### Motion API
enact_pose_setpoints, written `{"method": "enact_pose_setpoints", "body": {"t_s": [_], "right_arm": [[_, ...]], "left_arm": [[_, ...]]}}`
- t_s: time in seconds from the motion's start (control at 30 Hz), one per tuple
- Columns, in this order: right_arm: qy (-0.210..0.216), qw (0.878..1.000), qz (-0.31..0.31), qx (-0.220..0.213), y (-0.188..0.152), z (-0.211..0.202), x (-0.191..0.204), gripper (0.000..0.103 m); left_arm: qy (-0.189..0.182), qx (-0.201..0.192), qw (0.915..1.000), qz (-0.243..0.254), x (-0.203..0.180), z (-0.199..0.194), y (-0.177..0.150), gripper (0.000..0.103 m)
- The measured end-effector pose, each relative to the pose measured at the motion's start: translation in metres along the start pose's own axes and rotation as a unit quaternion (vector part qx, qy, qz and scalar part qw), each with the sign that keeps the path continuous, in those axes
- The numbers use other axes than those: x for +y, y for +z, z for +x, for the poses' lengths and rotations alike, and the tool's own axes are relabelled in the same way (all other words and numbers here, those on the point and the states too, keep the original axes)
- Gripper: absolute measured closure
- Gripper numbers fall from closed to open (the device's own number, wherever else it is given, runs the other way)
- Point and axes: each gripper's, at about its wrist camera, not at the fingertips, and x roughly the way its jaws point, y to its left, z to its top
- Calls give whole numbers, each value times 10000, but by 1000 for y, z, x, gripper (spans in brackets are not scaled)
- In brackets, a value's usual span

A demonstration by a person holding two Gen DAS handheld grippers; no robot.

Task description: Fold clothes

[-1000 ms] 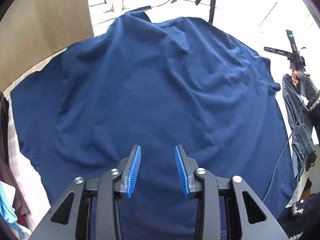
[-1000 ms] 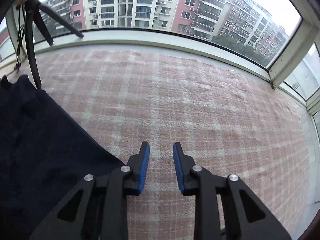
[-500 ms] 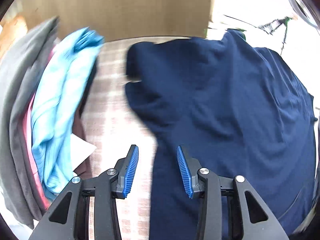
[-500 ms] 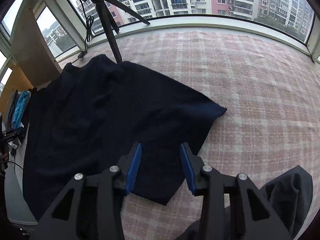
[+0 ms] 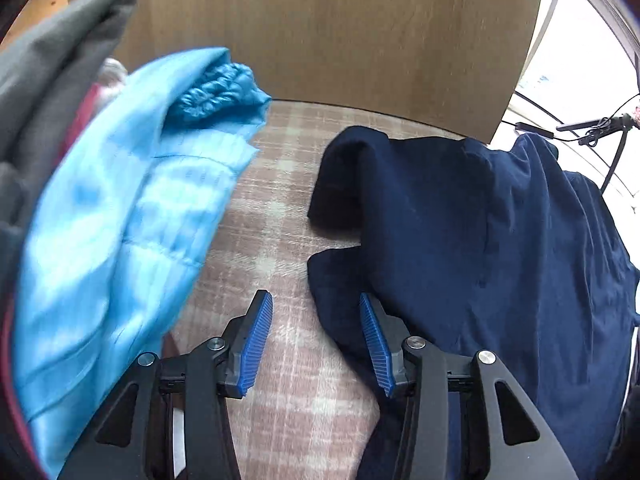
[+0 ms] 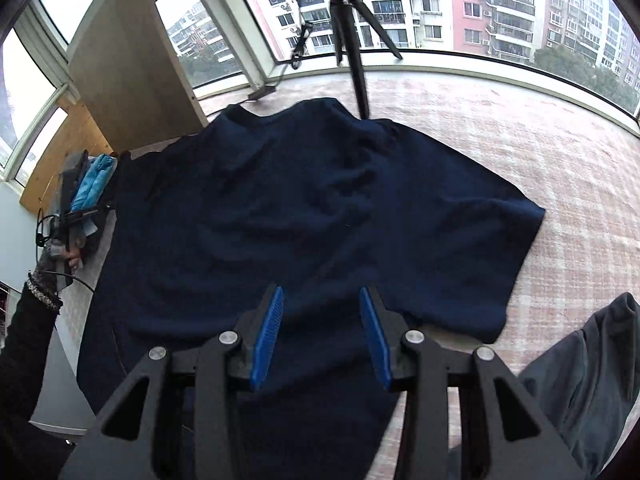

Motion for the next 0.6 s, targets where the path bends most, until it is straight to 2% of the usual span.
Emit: {"method": "enact_pose_setpoints", "body": {"t_s": [0.1,0.17,0.23,0.27,0.37,0.4,0.47,0.6], "right_arm": [[48,9989,-458,-10,25,17,56,63],[198,9962,-850,2,52,37,102,63],[400,9917,-1225,46,83,62,153,63],[520,9887,-1406,78,100,77,179,63],[804,9760,-2016,154,146,126,257,63],[863,9712,-2210,216,159,146,281,63],[924,9627,-2514,387,182,187,322,63],[630,9457,-3077,835,210,262,375,63]], "left_arm": [[-147,-54,9997,175,-2,8,1,60],[-345,-182,9990,225,0,7,-1,64],[-510,-309,9979,250,3,3,-4,83],[-581,-370,9974,212,6,1,-5,84],[-742,-445,9962,-26,12,-6,-11,76],[-758,-543,9956,-79,13,-9,-12,70],[-604,-724,9955,-117,13,-12,-13,68],[-548,-684,9961,-46,8,-6,-11,69]]}}
